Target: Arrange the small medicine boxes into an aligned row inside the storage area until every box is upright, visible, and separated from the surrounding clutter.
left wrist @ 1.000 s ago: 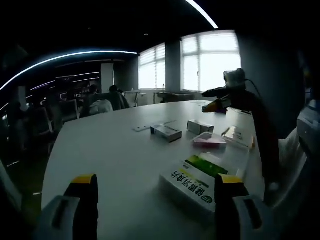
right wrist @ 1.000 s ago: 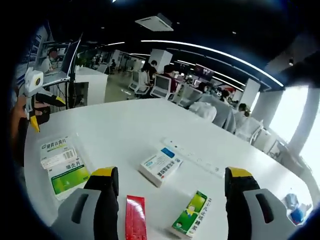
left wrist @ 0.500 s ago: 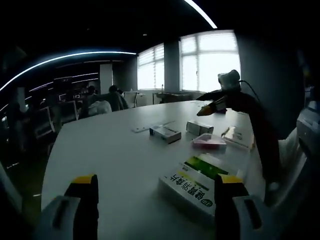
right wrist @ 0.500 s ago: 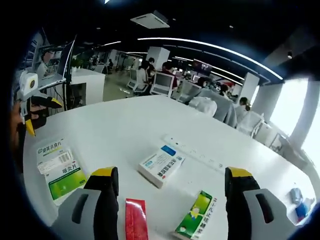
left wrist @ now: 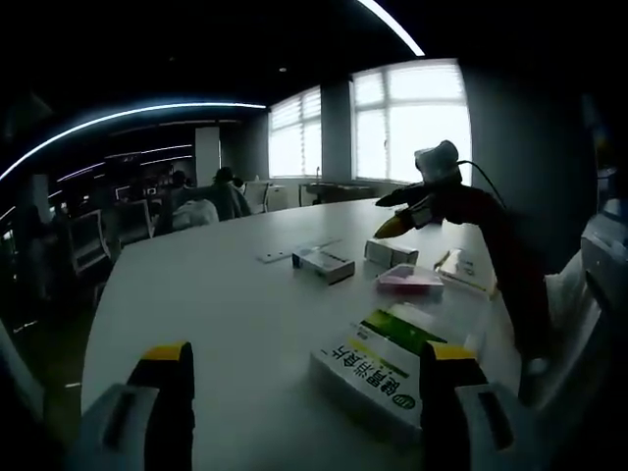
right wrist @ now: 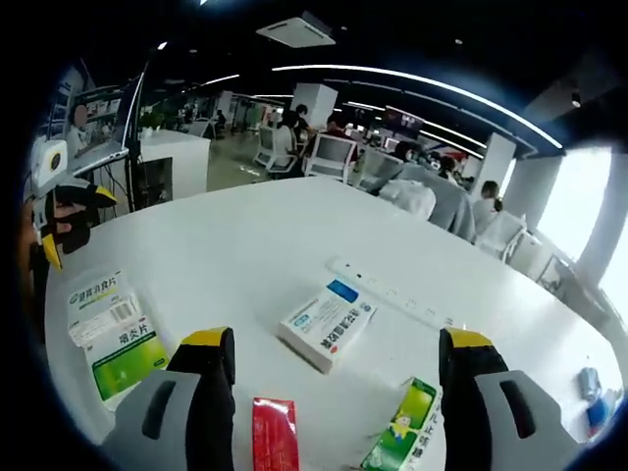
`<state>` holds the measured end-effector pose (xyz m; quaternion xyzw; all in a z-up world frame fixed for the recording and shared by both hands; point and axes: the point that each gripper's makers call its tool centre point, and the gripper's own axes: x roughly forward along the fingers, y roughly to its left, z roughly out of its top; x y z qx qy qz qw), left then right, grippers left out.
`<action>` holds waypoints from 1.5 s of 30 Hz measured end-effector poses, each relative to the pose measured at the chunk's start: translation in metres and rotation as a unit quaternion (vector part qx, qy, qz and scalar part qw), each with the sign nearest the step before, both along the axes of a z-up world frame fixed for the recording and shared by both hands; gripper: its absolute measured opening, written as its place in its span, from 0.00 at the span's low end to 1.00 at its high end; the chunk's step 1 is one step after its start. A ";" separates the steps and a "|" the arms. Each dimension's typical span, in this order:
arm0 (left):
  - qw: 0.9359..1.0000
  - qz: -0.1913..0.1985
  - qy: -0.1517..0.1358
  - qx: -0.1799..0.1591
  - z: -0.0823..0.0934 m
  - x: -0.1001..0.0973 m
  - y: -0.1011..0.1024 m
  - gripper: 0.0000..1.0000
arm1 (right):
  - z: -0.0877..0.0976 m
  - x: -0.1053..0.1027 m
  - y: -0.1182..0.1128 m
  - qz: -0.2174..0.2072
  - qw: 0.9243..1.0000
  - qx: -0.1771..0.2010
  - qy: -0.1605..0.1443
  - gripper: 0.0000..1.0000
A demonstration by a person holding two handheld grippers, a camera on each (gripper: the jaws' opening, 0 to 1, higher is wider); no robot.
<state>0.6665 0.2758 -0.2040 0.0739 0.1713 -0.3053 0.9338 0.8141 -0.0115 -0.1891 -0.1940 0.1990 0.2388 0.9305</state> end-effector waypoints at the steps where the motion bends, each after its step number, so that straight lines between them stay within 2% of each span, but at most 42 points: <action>1: 1.000 -0.001 0.001 0.001 -0.001 -0.001 0.000 0.95 | -0.001 0.000 0.001 0.002 1.000 0.000 0.002 0.84; 19: 1.000 -0.002 0.002 0.001 -0.002 0.000 0.000 0.94 | -0.018 0.008 0.007 0.008 1.000 -0.004 0.022 0.81; 32: 1.000 -0.006 0.004 0.002 -0.003 0.000 -0.002 0.93 | -0.038 0.018 0.011 0.006 0.999 -0.003 0.048 0.80; 38: 1.000 -0.008 0.010 0.000 -0.008 -0.001 -0.004 0.93 | -0.042 0.021 0.015 0.011 0.999 -0.001 0.051 0.79; 45: 1.000 -0.011 0.006 -0.002 -0.004 0.001 -0.006 0.92 | -0.043 0.026 0.016 0.006 0.999 0.009 0.050 0.78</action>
